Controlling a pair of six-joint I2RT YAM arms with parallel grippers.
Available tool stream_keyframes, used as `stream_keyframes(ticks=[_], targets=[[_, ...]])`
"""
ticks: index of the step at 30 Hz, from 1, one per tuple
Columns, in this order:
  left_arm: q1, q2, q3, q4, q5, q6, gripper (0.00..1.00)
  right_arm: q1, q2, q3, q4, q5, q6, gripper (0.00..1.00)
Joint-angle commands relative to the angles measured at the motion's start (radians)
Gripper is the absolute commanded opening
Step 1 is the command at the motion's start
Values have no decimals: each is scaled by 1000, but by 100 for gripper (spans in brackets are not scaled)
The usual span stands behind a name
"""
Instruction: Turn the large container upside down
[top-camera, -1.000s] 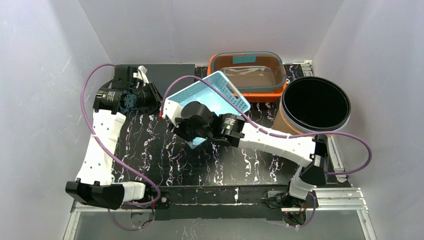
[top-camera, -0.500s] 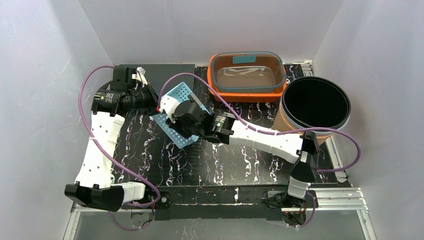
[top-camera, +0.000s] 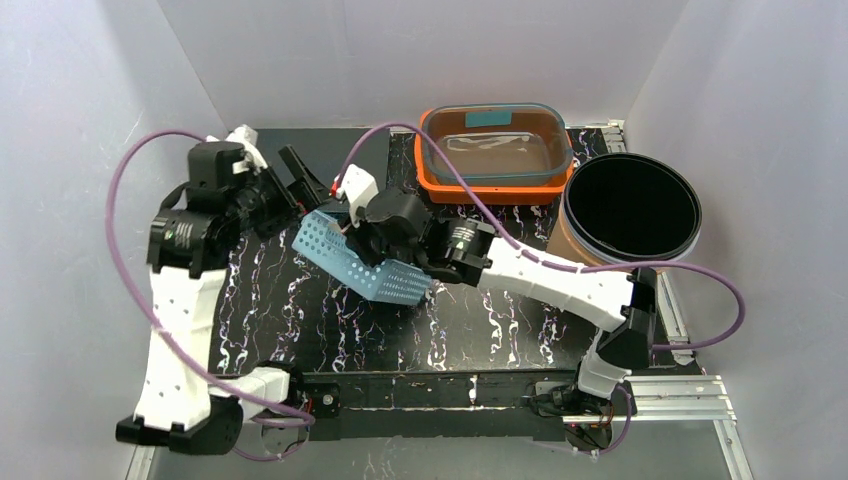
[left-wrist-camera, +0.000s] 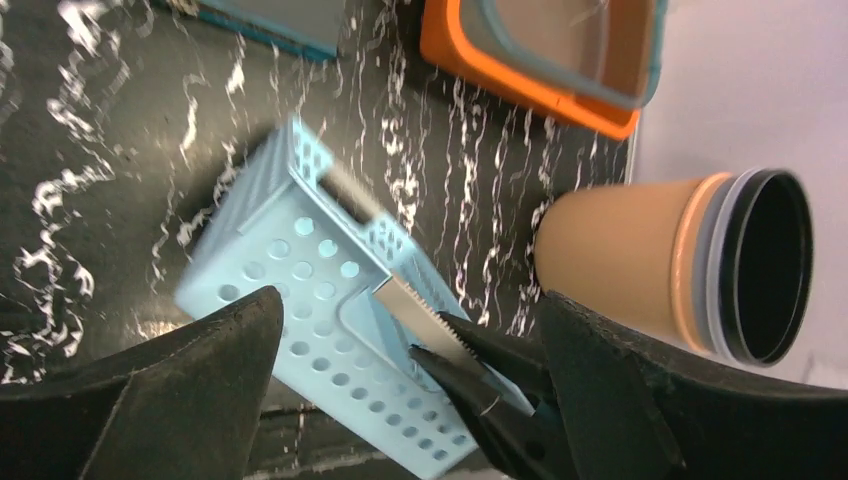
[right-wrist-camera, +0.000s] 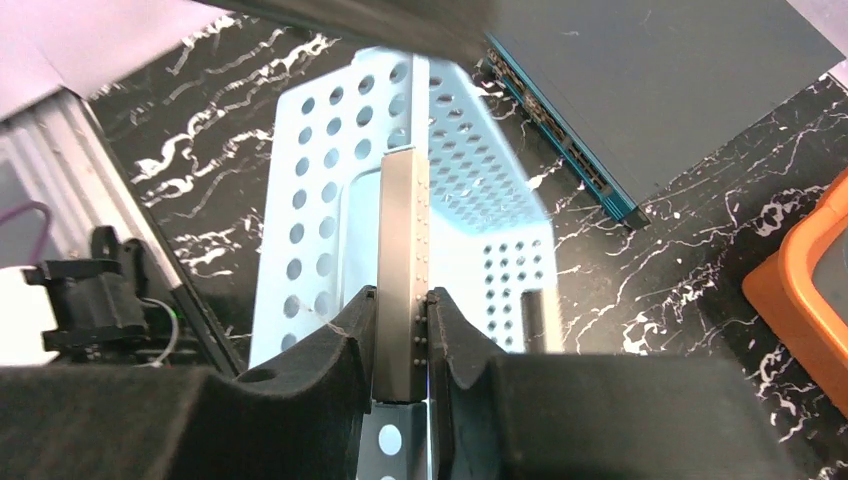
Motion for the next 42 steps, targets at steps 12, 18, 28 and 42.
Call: stream_keyframes(ticks=[12, 18, 28, 42], targets=[[-5, -261, 9, -10, -523, 6, 98, -319, -118, -183, 509, -619, 644, 1], [-5, -253, -27, 26, -422, 15, 98, -464, -151, -459, 719, -654, 934, 1], [-5, -248, -167, 92, -207, -51, 98, -501, -286, -718, 582, -437, 893, 1], [-5, -330, -437, 139, -31, -124, 98, -499, -415, -861, 341, -322, 643, 7]])
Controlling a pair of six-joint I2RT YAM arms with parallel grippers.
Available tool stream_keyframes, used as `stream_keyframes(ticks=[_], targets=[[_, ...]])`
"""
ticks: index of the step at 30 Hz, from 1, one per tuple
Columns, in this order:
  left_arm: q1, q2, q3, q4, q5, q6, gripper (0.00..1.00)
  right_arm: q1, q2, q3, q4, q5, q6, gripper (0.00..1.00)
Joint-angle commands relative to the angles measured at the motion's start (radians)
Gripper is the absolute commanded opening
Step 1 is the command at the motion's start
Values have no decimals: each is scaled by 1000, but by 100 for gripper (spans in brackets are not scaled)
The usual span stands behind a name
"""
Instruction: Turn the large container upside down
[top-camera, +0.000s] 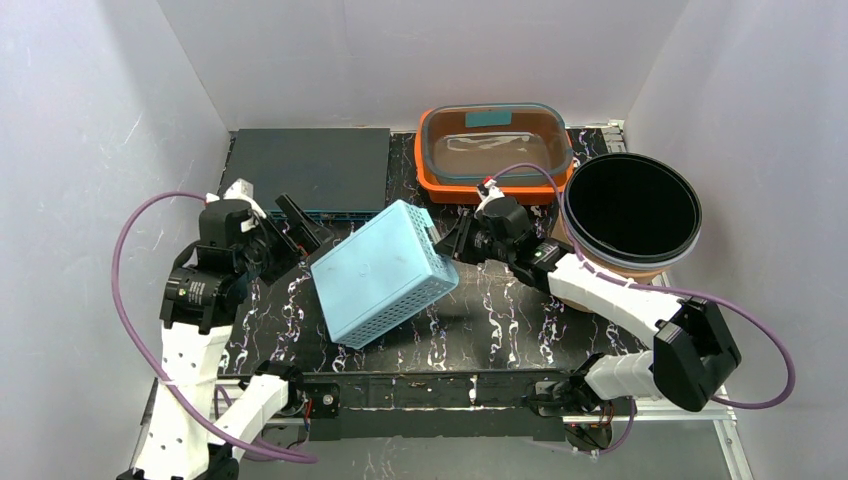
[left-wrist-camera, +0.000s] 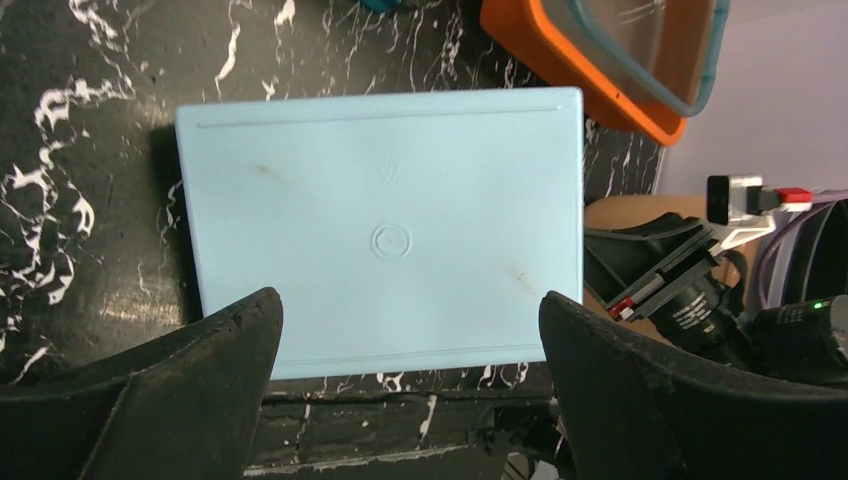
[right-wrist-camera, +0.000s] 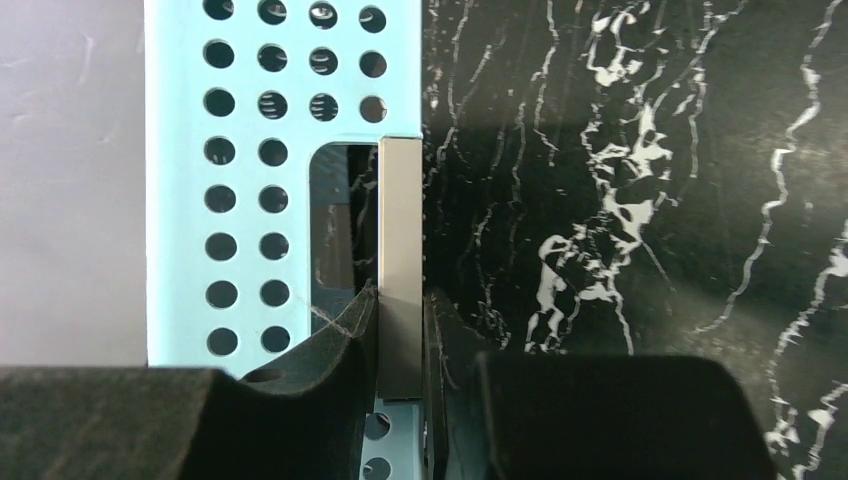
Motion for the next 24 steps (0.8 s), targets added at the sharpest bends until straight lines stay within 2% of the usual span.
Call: stream_keyframes(ticks=[1, 12, 16, 22, 24], targets=[[-4, -44, -79, 20, 70, -26, 98, 3, -46, -10, -89, 62, -111, 7], [-4, -105, -243, -6, 43, -3, 98, 3, -98, -135, -77, -18, -140, 13], [-4, -115, -311, -12, 20, -5, 98, 3, -90, -159, -77, -39, -143, 18], [-4, -131, -368, -25, -29, -31, 98, 4, -82, -184, -84, -1, -134, 19], [-4, -137, -373, -37, -47, -45, 98, 4, -78, -184, -96, 16, -132, 25]])
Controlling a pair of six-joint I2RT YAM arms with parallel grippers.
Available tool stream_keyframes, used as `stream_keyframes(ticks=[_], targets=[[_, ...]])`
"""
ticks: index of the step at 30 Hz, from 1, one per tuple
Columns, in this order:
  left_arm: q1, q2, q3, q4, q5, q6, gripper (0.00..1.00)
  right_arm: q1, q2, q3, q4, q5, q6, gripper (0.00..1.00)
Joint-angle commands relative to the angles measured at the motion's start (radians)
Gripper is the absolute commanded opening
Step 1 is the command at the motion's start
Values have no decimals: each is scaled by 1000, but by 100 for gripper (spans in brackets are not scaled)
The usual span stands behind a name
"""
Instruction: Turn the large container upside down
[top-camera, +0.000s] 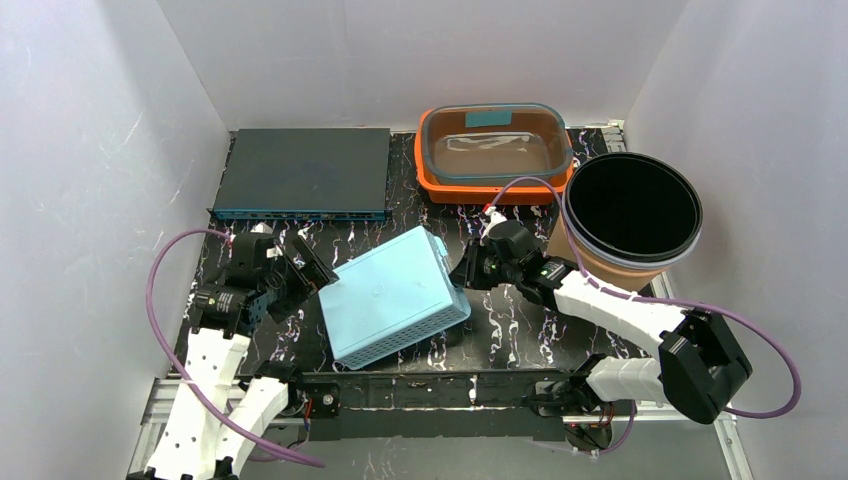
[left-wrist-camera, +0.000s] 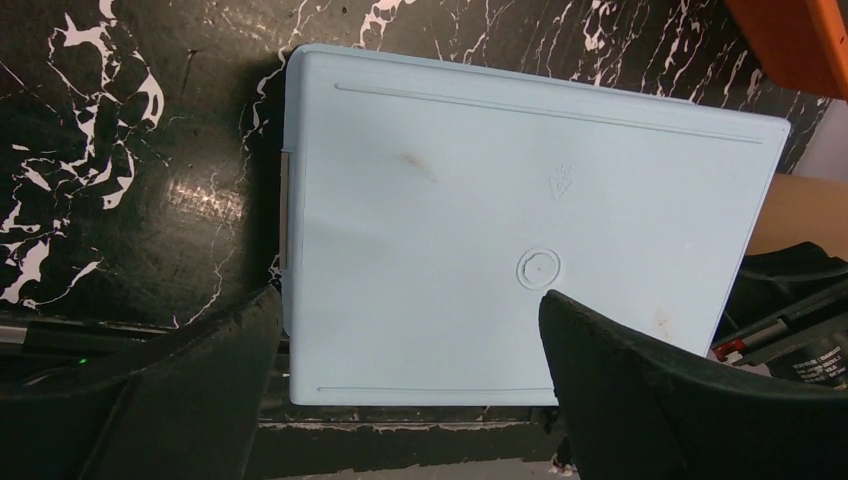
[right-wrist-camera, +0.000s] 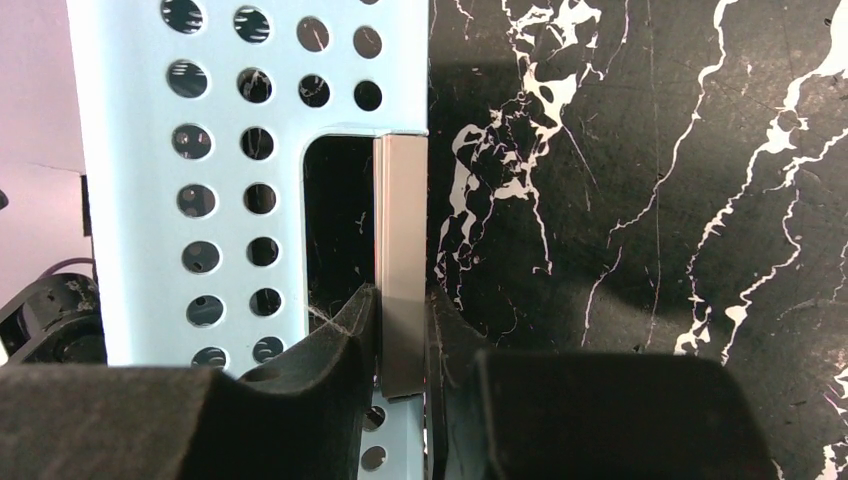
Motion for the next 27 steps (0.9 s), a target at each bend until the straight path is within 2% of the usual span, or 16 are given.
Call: stream_keyframes(ticks=[1, 4, 6, 15, 22, 27], targets=[[-4, -27, -15, -33, -53, -27, 98, -1, 1, -20, -33, 52, -7, 26], [-4, -34, -43, -28, -36, -50, 98, -2, 9, -20, -33, 48, -9, 29], [-4, -35, -65, -20, -20, -58, 98, -2, 20, -11, -58, 53, -13, 42], [-4, -34, -101, -24, 14, -66, 98, 0, 12, 46, -133, 58, -66, 50], [-4, -32, -91, -64, 5, -46, 98, 0, 7, 125, -182, -68, -110, 63], [-4, -6, -62, -143, -20, -14, 96, 48, 3, 179, -268, -112, -123, 79]])
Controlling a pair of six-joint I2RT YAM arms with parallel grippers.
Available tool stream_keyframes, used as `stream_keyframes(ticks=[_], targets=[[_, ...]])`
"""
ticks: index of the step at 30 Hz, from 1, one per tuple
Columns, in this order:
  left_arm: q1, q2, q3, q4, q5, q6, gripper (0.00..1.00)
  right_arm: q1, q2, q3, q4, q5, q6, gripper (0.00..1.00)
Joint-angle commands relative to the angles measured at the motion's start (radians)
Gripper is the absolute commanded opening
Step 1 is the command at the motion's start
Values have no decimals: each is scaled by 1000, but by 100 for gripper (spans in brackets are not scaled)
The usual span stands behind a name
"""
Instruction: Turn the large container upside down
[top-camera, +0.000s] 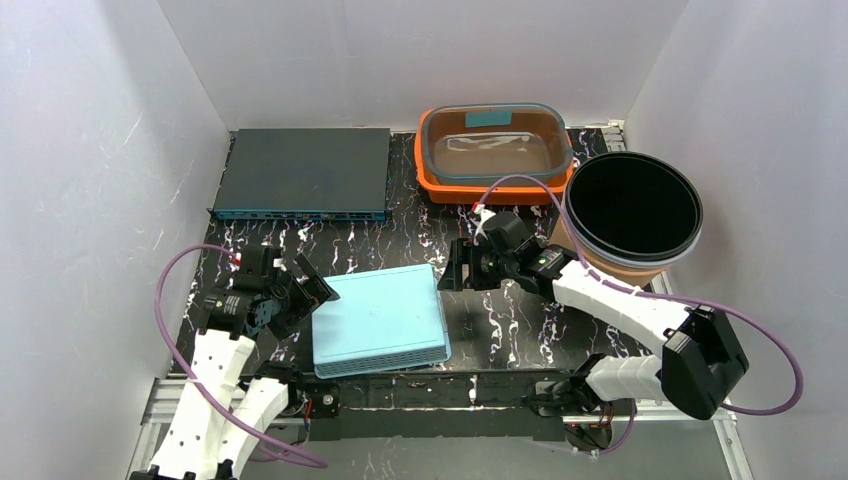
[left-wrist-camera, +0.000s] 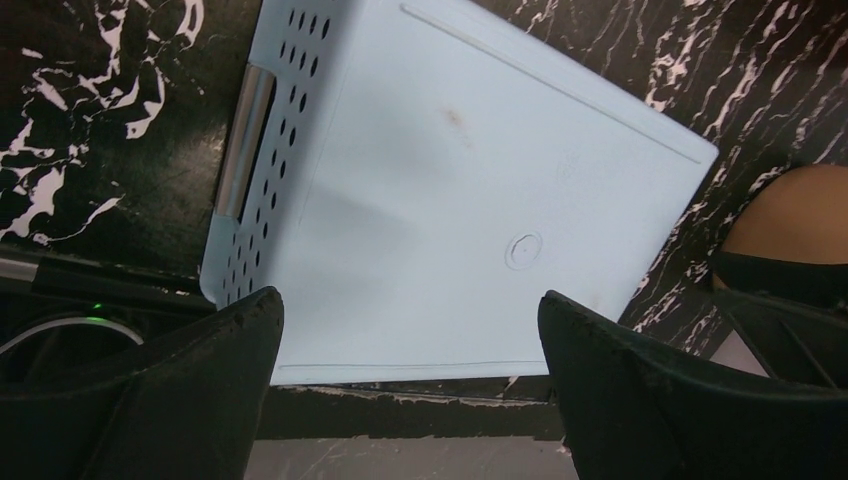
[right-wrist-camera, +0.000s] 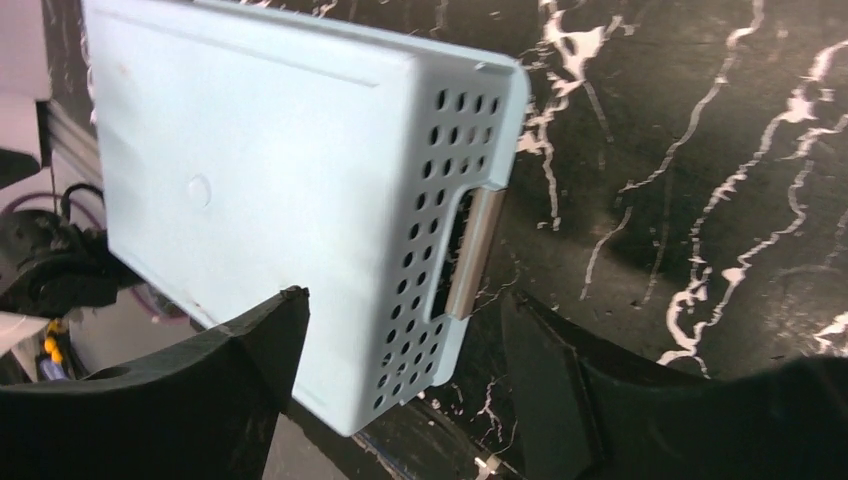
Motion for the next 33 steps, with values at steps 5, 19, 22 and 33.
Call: stream_keyframes(ticks=[5, 19, 22, 33], targets=[[-4, 54, -24, -126, -10, 32, 95, 130, 10, 76, -152, -52, -38, 85], [-4, 197, -67, 110, 128, 28, 90, 143, 239, 96, 137, -170, 72, 88], [-4, 218, -48, 114, 137, 30, 88, 144, 329, 184, 133, -166, 51, 88], [-4, 22, -219, 122, 228, -81, 84, 148, 726, 684, -127, -203, -177, 88]])
